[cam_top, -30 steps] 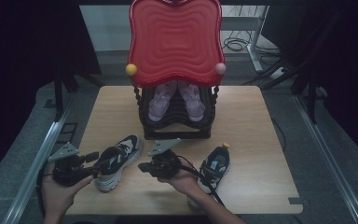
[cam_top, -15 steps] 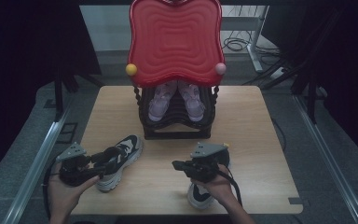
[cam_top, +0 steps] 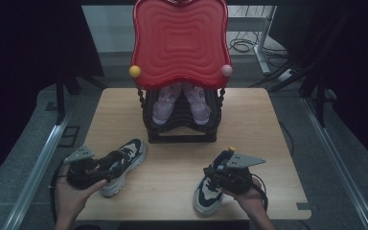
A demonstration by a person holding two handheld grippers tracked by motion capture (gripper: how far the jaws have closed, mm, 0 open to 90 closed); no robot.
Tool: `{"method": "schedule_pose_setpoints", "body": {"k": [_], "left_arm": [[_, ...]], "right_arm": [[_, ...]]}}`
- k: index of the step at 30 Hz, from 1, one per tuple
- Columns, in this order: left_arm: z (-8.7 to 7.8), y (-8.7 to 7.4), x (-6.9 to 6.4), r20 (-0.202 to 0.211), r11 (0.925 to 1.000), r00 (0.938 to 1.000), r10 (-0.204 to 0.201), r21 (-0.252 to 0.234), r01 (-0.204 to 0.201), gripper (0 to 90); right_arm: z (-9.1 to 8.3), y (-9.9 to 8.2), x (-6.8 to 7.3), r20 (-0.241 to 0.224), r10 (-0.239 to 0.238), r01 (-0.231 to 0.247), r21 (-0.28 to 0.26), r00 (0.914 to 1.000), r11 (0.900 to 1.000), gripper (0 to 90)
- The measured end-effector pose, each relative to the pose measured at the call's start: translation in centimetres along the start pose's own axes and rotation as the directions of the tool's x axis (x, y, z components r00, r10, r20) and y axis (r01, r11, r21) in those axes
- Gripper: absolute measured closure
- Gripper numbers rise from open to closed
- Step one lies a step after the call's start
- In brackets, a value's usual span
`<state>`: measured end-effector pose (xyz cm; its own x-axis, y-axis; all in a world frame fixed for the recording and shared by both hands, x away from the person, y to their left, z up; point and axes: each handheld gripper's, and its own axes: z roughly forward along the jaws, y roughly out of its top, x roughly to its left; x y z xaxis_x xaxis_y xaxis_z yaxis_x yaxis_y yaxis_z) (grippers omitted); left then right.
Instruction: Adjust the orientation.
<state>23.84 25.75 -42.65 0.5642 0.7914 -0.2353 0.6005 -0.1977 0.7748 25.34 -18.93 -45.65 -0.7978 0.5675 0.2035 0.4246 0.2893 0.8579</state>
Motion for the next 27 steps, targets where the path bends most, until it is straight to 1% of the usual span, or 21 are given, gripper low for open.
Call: {"method": "schedule_pose_setpoints", "body": {"k": [8,11,14,16,21,23,27], "left_arm": [[0.0,0.2,-0.2,0.003,1.0000,1.0000,0.007,-0.004,-0.007,39.1],[0.3,0.4,-0.3,0.011,0.9998,0.9997,0.019,-0.005,-0.019,39.1],[0.5,0.4,-0.4,0.018,0.9998,0.9996,0.022,0.004,-0.022,39.1],[0.5,0.4,-0.3,0.020,0.9998,0.9996,0.021,0.006,-0.021,39.1],[0.1,0.5,-0.1,0.014,0.9999,0.9998,0.015,-0.007,-0.015,39.1],[0.1,0.6,-0.1,0.013,0.9998,0.9997,0.019,-0.010,-0.019,39.1],[0.3,0.6,-0.3,0.020,0.9996,0.9994,0.027,-0.004,-0.027,39.1]], "right_arm": [[-2.3,-1.6,-0.5,0.045,0.005,-0.005,0.000,0.9990,1.0000,90.0],[-3.1,-2.1,-0.6,0.060,0.012,-0.012,-0.002,0.9982,0.9999,90.0],[-3.8,-2.8,-0.7,0.077,0.015,-0.016,0.004,0.9969,0.9999,90.0],[-4.1,-3.3,-0.6,0.084,0.017,-0.018,0.011,0.9963,0.9998,90.0],[-4.7,-4.7,-0.3,0.088,0.015,-0.017,0.024,0.9960,0.9996,90.0],[-4.8,-5.2,-0.3,0.091,0.015,-0.018,0.032,0.9957,0.9993,90.0],[-4.8,-6.5,-0.3,0.094,0.031,-0.036,0.049,0.9950,0.9982,90.0]]}}
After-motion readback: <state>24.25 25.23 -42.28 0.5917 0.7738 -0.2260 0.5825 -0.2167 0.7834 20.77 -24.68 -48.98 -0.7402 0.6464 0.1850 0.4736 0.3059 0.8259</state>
